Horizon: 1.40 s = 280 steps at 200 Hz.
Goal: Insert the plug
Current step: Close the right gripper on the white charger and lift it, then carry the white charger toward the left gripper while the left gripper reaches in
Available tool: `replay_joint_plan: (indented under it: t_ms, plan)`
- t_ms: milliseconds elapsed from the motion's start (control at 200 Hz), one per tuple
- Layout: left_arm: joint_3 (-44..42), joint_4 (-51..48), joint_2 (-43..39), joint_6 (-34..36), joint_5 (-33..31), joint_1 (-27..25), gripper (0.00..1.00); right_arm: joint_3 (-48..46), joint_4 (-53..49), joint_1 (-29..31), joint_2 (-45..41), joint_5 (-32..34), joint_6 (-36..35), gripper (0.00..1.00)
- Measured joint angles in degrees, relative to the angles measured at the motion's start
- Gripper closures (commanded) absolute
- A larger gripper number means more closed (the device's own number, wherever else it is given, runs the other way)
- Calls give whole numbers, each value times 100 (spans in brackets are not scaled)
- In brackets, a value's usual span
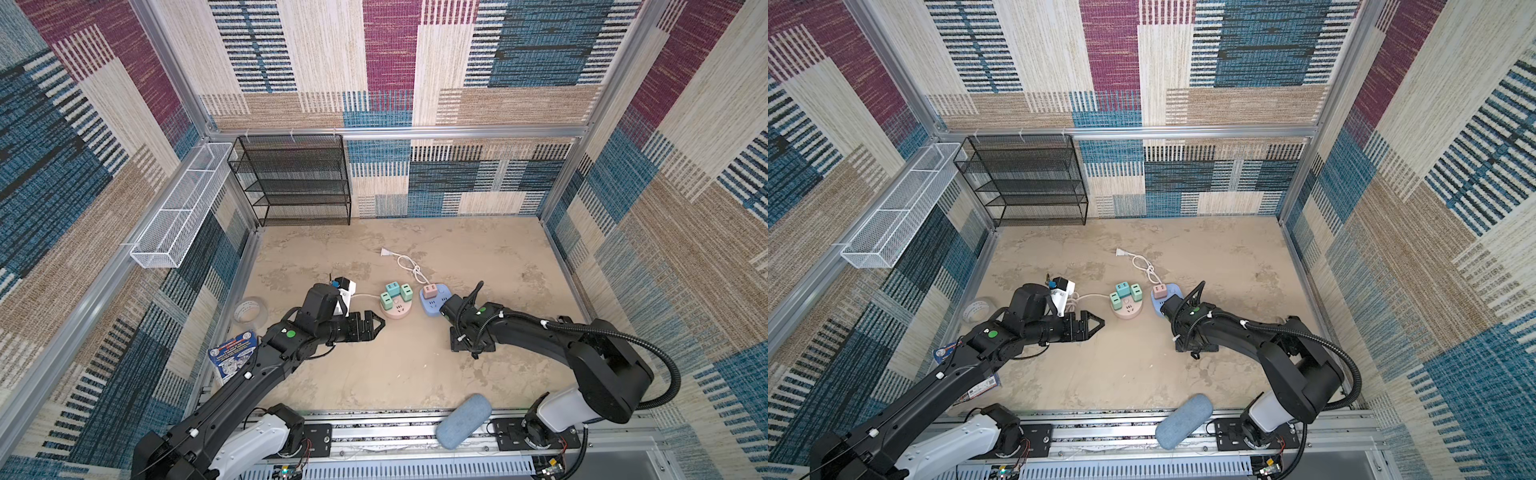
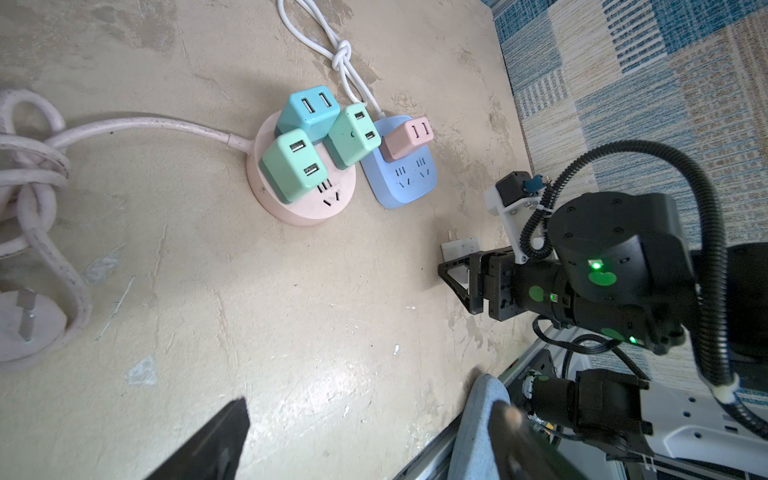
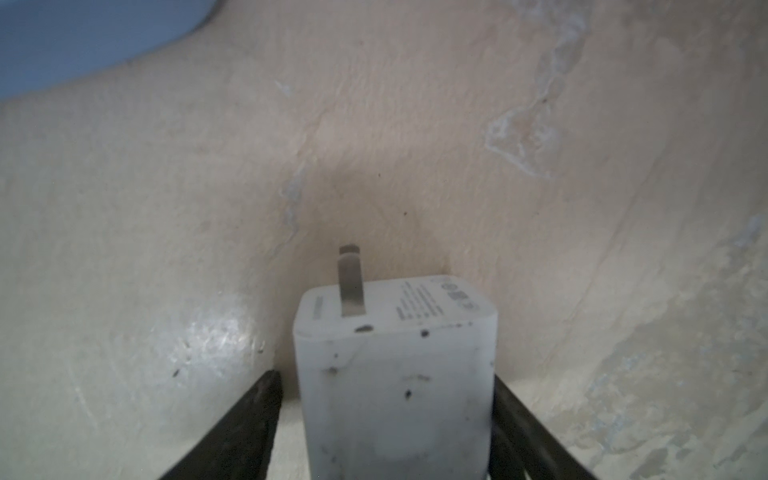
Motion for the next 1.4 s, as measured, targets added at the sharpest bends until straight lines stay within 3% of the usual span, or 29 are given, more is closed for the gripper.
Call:
replay_joint_plan:
  t_ms: [240,341,426,656,936,1162,1402]
  plan:
    - [31,9,44,0,4,0,6,-122,358,-74,-39,-133,-146,46]
    - [31,9,42,0,2,0,6,-125,417,-81,-42,-131,-247,69]
    - [31,9,33,0,2,0,6,-129,437,-96,-70,-175,-302,100]
    - [31,9,15,0,0,0,6,-133,654,173,-667,-472,-822,100]
    - [-48,87,63,-4,28,0,6,-162,1598,1196,-1965,-1604,-2280,100]
    - [-197,306,-107,-26,306,0,6,57,1805,1405,-2044,-1698,-2872,100]
    - [-409,730,-190,-352,802,0,6,463,1932,1480,-1510,-1871,-3095,100]
